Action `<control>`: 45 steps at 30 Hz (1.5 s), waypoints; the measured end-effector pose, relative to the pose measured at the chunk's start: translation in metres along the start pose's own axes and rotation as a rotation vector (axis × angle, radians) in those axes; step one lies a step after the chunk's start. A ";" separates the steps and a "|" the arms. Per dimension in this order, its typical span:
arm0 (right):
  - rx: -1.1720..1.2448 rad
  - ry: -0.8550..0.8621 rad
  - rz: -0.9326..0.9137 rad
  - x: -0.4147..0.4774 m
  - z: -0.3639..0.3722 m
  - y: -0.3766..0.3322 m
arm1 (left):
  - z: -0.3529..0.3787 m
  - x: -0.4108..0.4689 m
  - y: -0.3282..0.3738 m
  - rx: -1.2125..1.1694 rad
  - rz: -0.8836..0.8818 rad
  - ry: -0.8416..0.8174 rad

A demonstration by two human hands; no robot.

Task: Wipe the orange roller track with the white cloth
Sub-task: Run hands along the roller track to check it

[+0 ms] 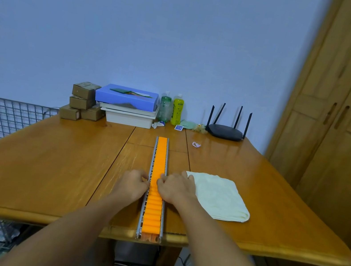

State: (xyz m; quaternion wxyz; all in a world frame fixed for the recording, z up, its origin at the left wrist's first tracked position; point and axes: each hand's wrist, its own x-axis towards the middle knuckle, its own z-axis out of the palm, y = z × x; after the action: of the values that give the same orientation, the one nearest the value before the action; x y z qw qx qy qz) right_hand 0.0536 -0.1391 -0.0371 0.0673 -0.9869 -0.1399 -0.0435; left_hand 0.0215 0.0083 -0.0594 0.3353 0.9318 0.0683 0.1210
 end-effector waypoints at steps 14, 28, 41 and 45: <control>-0.050 0.007 0.002 -0.063 -0.010 -0.007 | -0.009 -0.061 0.003 -0.031 -0.008 -0.021; -0.073 0.009 0.023 -0.115 -0.015 -0.010 | -0.014 -0.102 0.009 0.017 0.016 -0.023; -0.131 0.089 -0.046 -0.158 -0.010 -0.006 | -0.017 -0.139 0.013 0.008 0.030 -0.043; -0.170 0.109 -0.079 -0.169 -0.004 0.000 | -0.017 -0.147 0.013 0.009 0.043 -0.031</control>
State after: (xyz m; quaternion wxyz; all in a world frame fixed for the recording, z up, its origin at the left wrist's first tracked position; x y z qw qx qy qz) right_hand -0.1080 -0.1856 -0.0507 -0.0107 -0.9790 -0.1705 -0.1116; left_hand -0.1242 -0.0221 -0.0645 0.3293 0.9364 0.0435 0.1132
